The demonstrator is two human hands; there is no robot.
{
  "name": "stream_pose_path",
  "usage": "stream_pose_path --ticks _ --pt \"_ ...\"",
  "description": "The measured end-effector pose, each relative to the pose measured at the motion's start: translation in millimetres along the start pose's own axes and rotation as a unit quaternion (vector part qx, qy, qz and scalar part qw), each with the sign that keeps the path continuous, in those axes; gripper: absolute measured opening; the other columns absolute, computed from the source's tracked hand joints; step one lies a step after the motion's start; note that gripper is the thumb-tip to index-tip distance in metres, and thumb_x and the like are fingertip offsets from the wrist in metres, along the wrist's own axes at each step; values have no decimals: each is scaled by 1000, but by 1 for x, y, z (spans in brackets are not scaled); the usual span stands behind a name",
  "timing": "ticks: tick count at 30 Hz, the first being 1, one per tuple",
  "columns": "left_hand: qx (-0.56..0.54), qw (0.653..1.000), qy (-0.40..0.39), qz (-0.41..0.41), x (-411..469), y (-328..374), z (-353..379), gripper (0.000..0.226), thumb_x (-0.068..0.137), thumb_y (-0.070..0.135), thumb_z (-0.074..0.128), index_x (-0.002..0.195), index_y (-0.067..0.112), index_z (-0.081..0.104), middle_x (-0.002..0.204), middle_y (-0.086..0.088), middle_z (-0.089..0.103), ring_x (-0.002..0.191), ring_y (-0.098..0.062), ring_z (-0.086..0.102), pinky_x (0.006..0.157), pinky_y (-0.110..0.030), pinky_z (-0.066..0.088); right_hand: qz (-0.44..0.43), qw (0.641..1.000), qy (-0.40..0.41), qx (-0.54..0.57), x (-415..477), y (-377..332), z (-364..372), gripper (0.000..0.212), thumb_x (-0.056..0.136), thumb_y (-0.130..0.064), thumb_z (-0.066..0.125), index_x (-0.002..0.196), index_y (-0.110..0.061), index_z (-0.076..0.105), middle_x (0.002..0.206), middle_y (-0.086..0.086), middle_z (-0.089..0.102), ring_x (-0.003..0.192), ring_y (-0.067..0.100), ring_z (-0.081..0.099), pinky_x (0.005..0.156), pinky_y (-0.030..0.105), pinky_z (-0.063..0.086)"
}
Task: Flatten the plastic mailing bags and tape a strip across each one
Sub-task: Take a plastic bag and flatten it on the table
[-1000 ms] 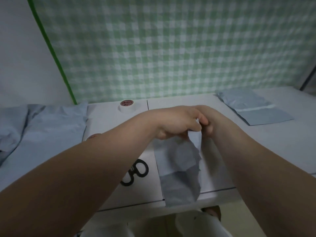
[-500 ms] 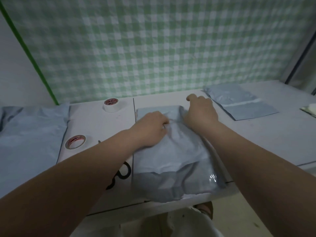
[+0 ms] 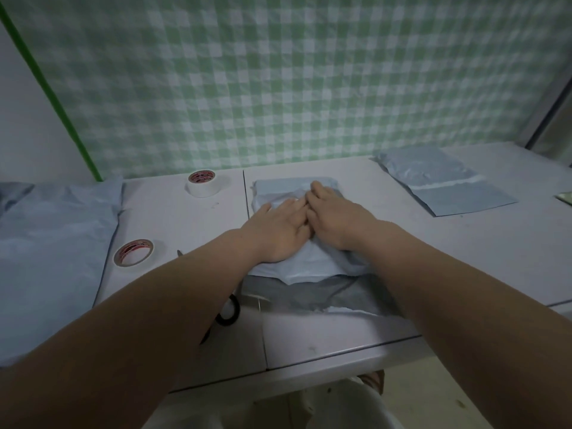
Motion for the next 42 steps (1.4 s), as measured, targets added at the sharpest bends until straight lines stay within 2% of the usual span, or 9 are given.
stream_pose_path --ticks 5,12,17,19,21,28,31,34,42 --pt "33 999 -37 -19 -6 -3 5 63 100 50 18 152 22 -3 160 2 -7 147 -15 -4 117 -38 1 59 996 -46 -47 -17 19 11 62 100 -47 16 152 -17 1 160 4 -12 147 17 -5 116 45 7" --pt "16 991 -123 -39 -48 0 4 93 82 77 28 151 26 -9 158 1 -19 146 -16 -14 119 -38 -1 48 995 -32 -80 -47 11 5 77 95 -61 21 152 -12 7 160 1 -5 147 22 -10 117 47 0" --pt "92 990 -99 -25 -79 9 -15 98 69 86 39 141 21 39 147 -6 40 129 -21 43 104 -39 39 -38 998 -46 -23 -80 -18 1 92 76 -81 25 143 -17 30 155 -2 21 143 16 12 116 41 13" --pt "122 991 -49 6 -86 17 -24 72 72 74 40 113 18 60 107 -2 64 95 -19 58 84 -37 50 -57 996 -56 -42 -92 -27 0 87 80 -76 33 144 -18 29 154 -4 22 143 18 13 115 39 15" --pt "142 989 -40 16 -93 24 -26 36 80 45 51 100 16 60 82 2 57 78 -17 54 73 -35 50 -76 995 -36 -54 -101 -37 -7 72 87 -62 44 143 -19 32 150 -4 31 140 19 21 111 37 21" --pt "171 982 2 -84 -90 14 -20 23 91 11 44 110 12 57 110 -7 58 102 -24 56 74 -30 41 -59 993 37 -96 -119 -58 -31 57 90 -38 49 144 -25 35 141 -2 46 135 18 34 104 31 30" --pt "145 979 74 -121 -95 13 -32 10 92 11 44 97 11 53 97 -5 56 91 -24 56 65 -30 35 -39 990 77 -111 -118 -62 -31 48 90 -49 47 129 -22 48 122 -2 57 115 21 50 88 32 38" --pt "163 968 141 -128 -107 18 -46 10 91 10 46 84 16 41 78 1 34 76 -21 46 53 -29 27 13 979 145 -146 -116 -57 -38 16 90 -27 50 104 -19 51 101 -1 60 96 26 59 63 29 32" --pt "198 963 102 -150 -118 17 -40 10 86 8 54 87 17 49 76 2 40 75 -22 49 57 -30 30 114 962 148 -202 -128 -31 -42 19 83 -1 53 93 -15 46 94 5 40 78 23 39 45 28 13"
Point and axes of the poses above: each hand's wrist, its own x-axis towards the middle knuckle, its own z-axis out of the palm, y = z × x, the point moved 7 cm from there along x, towards the middle knuckle
